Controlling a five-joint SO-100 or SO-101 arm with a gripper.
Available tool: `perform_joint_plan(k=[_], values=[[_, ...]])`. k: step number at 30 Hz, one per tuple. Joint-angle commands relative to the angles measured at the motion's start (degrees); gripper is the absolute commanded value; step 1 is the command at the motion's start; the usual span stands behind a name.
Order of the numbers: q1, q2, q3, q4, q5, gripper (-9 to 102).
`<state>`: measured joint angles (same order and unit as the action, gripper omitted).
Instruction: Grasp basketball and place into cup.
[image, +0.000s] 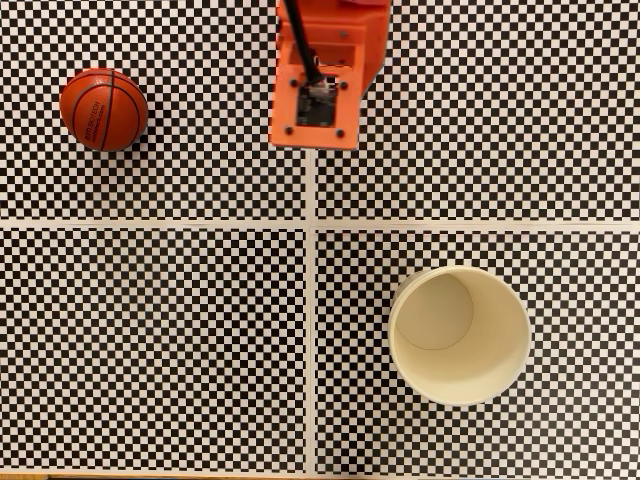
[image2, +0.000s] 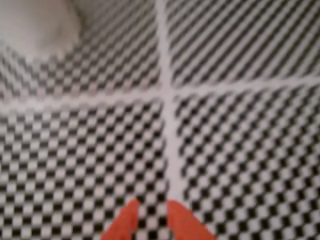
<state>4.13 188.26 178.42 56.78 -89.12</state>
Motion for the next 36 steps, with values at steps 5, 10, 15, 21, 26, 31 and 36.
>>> perform_joint_plan(k=[5, 10, 15, 21, 26, 31, 36], values=[[6.1, 0.2, -4.0, -16.4, -0.4, 0], [9.8, 0.2, -7.7, -21.9, -3.5, 0], [12.6, -4.6, -18.9, -17.2, -4.2, 0], [18.5, -27.8, -44.2, -3.4, -6.2, 0], [25.9, -43.9, -58.2, 3.8, -10.5, 0], [33.5, -59.0, -72.2, 11.8, -14.9, 0], [40.3, -72.0, -81.6, 17.6, -19.2, 0]])
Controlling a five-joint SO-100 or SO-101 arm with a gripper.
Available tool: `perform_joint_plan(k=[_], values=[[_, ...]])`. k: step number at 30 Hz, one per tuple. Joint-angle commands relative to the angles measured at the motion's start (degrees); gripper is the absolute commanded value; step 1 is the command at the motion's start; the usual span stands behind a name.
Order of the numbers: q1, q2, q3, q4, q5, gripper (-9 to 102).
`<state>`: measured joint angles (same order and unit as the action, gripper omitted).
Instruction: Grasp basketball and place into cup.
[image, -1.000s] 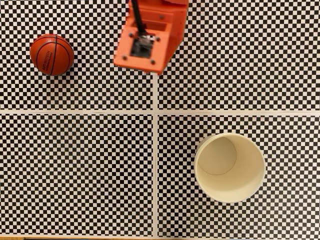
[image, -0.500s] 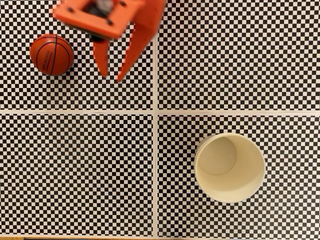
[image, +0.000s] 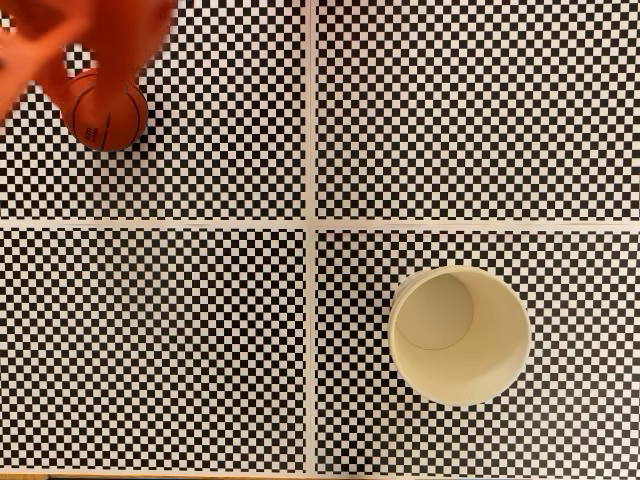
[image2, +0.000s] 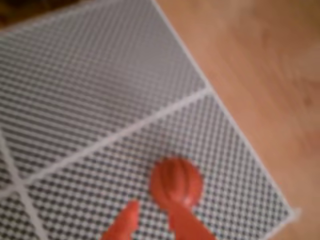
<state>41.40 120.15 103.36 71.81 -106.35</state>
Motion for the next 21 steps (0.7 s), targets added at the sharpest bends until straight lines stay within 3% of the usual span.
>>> perform_joint_plan(k=[1, 15, 21], values=[[4.1, -5.9, -7.6, 3.1, -2.9, 0], [9.6, -16.7, -8.3, 3.8, -7.6, 0], [6.9, -15.3, -6.2, 3.8, -6.5, 14]])
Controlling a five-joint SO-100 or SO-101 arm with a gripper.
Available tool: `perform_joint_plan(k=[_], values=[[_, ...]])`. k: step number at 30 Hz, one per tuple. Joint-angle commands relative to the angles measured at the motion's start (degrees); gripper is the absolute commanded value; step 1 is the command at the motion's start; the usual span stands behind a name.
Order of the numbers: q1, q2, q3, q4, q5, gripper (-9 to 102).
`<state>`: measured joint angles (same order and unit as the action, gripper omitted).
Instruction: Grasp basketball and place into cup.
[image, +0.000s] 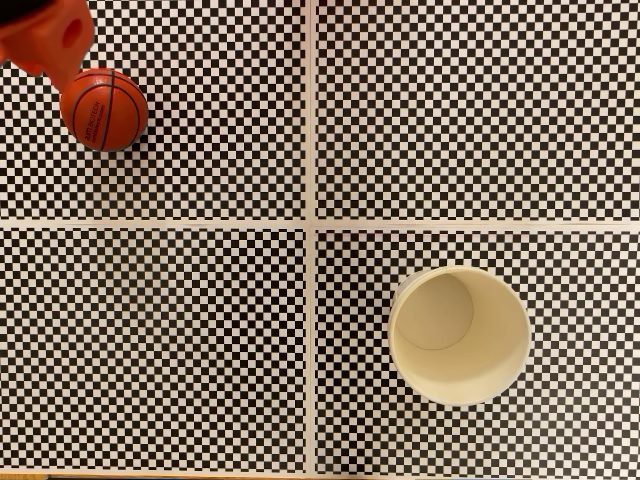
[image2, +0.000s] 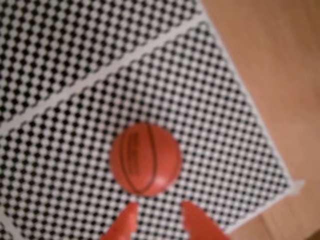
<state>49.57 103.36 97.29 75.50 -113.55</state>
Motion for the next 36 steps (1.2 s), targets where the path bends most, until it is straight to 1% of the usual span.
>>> perform_joint_plan(k=[1, 7, 13, 16, 19, 30, 34, 36], values=[[-1.8, 1.5, 0.0, 0.1, 0.9, 17], [-3.5, 0.9, 1.1, 0.1, 1.0, 32], [-4.3, 0.2, 2.7, 0.1, 1.0, 53], [-4.3, -0.9, 3.3, 0.0, 0.4, 59], [-4.5, -2.5, 4.0, -0.4, 0.8, 61], [-7.9, -8.8, 4.2, -0.6, 6.1, 62], [-9.7, -10.1, 4.2, -0.9, 8.2, 67], [-9.9, -10.7, 4.3, -1.4, 8.3, 67]])
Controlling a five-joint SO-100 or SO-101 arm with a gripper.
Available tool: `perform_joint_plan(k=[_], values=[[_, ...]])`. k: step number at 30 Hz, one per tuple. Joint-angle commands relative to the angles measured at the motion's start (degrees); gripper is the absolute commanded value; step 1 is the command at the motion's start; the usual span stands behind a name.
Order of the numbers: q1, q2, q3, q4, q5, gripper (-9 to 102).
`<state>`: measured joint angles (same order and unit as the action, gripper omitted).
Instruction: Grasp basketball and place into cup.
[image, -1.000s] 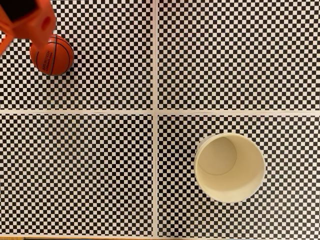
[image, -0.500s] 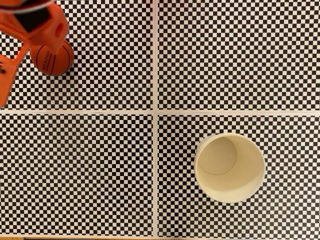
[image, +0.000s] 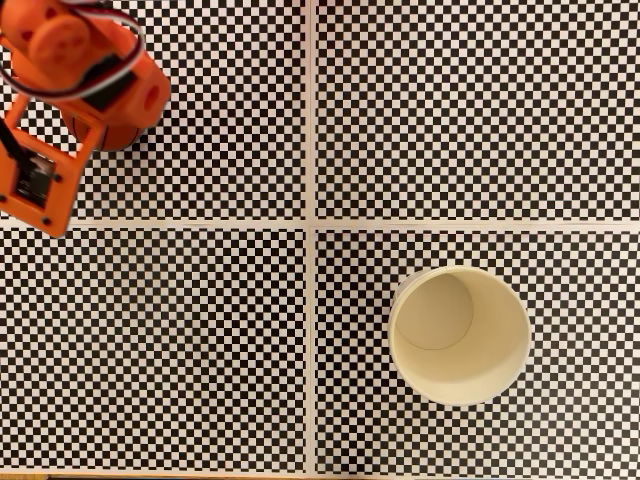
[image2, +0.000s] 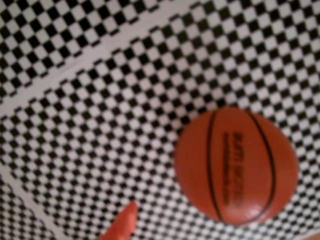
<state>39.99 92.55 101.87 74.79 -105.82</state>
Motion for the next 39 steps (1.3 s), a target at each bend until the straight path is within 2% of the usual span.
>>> perform_joint_plan(k=[1, 8, 25, 39], values=[[-0.4, -0.4, -0.3, -1.1, 0.7, 67], [0.6, -4.6, -1.6, -5.4, -0.4, 69], [1.1, -13.7, -8.9, -6.2, 1.4, 69], [1.3, -15.1, -8.9, -7.4, 2.7, 40]])
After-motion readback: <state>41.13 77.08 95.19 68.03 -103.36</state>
